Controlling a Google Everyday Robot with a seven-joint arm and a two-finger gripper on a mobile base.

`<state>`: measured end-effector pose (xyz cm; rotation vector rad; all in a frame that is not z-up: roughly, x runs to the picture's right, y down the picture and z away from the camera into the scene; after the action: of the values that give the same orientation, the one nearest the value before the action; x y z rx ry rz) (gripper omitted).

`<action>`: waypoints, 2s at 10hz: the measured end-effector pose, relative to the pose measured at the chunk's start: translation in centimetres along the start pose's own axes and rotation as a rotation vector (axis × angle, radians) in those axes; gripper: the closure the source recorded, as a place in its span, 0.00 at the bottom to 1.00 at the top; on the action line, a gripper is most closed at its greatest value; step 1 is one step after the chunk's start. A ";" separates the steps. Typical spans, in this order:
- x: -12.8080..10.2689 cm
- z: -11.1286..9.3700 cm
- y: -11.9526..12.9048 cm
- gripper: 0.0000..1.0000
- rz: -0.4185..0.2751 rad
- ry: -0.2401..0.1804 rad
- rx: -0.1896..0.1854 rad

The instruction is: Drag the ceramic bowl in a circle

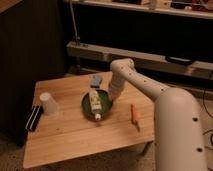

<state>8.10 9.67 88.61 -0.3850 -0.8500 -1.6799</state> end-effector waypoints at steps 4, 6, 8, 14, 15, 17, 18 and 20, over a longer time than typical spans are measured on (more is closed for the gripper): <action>-6.9 0.6 -4.7 0.92 -0.145 -0.038 0.006; -6.3 1.3 -8.8 0.92 -0.248 -0.046 0.029; -3.8 2.2 -13.1 0.92 -0.328 -0.045 0.046; 9.2 3.7 -22.8 0.92 -0.434 -0.003 0.097; 12.5 3.5 -23.5 0.92 -0.411 0.018 0.098; 15.8 3.1 -23.2 0.92 -0.357 0.039 0.092; 17.1 2.9 -22.4 0.92 -0.320 0.045 0.084; 17.7 2.5 -20.2 0.92 -0.263 0.050 0.073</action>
<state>-16.45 0.63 95.15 -0.1860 -0.9535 -1.8851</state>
